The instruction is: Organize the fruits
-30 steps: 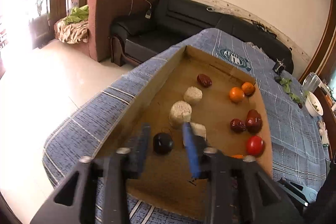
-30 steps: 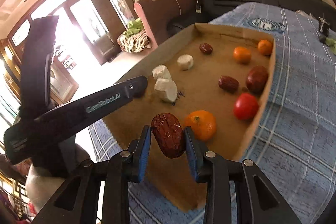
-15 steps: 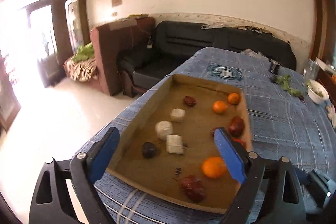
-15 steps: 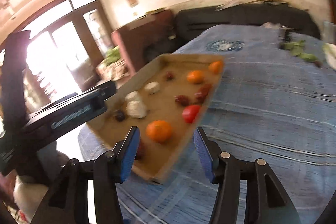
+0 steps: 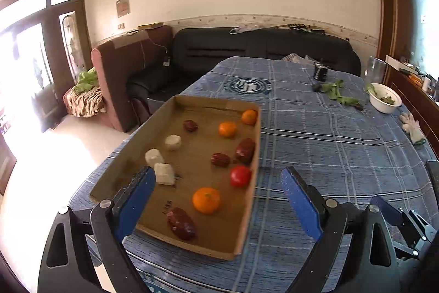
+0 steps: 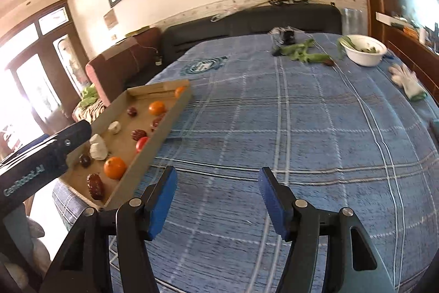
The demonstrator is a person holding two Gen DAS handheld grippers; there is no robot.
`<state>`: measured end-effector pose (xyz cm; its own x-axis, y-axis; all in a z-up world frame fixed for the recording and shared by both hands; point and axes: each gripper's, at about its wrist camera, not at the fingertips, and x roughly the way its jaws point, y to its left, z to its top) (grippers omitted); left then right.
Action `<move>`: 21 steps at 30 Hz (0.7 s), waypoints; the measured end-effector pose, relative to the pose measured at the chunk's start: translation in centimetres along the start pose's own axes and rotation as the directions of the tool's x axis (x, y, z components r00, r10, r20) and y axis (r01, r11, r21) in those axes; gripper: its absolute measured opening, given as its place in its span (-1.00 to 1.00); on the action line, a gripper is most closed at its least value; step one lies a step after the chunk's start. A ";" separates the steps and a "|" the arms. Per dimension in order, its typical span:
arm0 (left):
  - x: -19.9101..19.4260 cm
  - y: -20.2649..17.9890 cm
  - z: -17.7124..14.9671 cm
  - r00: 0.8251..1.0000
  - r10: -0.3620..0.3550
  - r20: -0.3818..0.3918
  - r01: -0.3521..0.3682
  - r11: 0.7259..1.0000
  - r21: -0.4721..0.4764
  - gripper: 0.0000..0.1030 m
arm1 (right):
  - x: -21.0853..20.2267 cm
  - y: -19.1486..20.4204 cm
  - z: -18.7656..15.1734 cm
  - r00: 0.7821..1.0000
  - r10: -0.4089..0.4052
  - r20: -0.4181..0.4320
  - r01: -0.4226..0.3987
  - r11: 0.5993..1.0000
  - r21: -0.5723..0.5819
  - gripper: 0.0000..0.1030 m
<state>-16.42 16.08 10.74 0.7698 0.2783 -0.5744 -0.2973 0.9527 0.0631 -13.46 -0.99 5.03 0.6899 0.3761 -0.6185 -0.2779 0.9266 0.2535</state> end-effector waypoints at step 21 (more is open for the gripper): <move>0.4 -2.3 -0.4 0.999 -0.029 -0.019 0.030 0.999 0.029 0.80 | 0.1 -0.7 -0.4 1.000 -0.016 -0.002 0.016 1.000 -0.008 0.45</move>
<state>-15.67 13.99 10.00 0.7675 0.2481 -0.5912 -0.2580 0.9636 0.0693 -13.47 -1.61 4.48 0.6929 0.3608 -0.6243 -0.2716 0.9326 0.2376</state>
